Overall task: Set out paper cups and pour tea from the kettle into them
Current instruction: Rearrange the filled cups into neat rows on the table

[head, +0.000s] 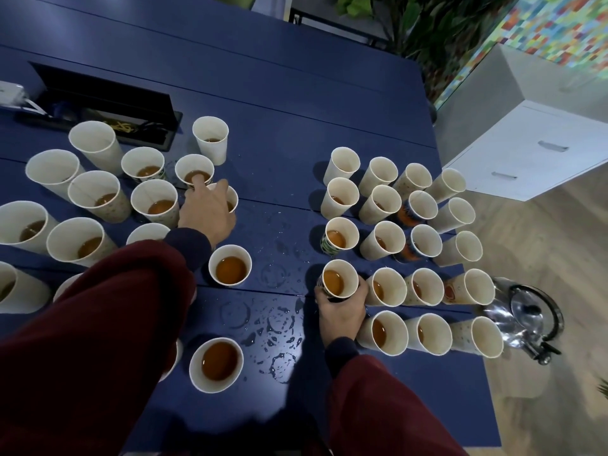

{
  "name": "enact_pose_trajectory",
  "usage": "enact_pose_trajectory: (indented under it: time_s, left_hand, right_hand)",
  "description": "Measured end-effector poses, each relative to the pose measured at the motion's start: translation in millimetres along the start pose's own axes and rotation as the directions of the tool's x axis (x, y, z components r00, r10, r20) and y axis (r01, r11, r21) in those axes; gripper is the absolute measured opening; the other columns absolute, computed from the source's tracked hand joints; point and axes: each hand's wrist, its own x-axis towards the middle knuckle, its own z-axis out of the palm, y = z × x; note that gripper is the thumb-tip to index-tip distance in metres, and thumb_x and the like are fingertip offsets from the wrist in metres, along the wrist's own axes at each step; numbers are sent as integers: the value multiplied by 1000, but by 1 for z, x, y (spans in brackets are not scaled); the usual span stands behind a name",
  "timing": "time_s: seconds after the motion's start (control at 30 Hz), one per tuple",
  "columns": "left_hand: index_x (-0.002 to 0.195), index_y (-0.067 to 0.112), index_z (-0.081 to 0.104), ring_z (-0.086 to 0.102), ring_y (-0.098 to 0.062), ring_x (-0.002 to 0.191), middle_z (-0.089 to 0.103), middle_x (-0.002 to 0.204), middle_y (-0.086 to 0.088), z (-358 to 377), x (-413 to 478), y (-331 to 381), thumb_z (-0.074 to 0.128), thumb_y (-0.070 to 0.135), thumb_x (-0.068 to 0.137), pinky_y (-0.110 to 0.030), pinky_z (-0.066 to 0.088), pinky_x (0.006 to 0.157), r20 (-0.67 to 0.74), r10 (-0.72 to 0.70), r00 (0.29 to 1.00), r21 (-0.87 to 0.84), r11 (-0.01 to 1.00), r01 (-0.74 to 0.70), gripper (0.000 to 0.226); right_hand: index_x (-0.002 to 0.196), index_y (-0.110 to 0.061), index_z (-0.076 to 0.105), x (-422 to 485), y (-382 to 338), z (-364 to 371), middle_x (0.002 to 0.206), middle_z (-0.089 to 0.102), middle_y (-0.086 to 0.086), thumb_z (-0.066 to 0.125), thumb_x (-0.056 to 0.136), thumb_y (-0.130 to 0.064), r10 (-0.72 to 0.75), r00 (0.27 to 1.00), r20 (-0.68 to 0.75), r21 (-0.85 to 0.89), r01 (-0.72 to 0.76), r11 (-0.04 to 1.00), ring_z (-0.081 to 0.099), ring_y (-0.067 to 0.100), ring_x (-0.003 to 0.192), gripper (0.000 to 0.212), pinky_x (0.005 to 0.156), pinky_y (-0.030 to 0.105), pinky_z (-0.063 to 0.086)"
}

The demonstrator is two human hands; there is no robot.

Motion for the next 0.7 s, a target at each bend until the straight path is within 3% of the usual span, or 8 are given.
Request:
enact_pose_trajectory:
  time_s: [0.3,0.43,0.57,0.7]
  left_hand:
    - [131,7,49,47,-47,114,41,134,-23,-2,2,-2,74,21,85,-55,48,91,-90,61,994,2,998,-61,54]
    - [125,6,51,46,-47,110,45,127,-23,-2,-1,0,75,24,79,-55,48,87,-128,76,989,33,997,-72,55]
    - [127,6,51,46,-47,109,45,127,-23,-7,-6,11,75,29,77,-54,43,91,-165,123,979,-23,991,-128,60]
    - [128,8,53,48,-45,105,46,127,-21,-16,-18,28,76,30,74,-50,41,94,-216,172,961,-109,974,-199,63]
  right_hand:
    - [132,-17,45,-4,0,-2,115,59,-5,88,72,-17,-7,999,36,-19,7,1000,56,16,106,74,94,25,37]
    - [134,-11,46,-11,4,-3,116,64,1,86,72,-11,24,999,28,-35,-23,999,59,21,109,73,93,22,38]
    - [132,-6,47,-22,7,-2,119,66,14,79,75,-5,62,998,-16,-67,-63,996,61,30,111,66,94,26,42]
    - [111,-12,48,-32,12,2,110,64,14,75,76,-4,85,995,-58,-43,-88,995,62,31,103,45,95,41,51]
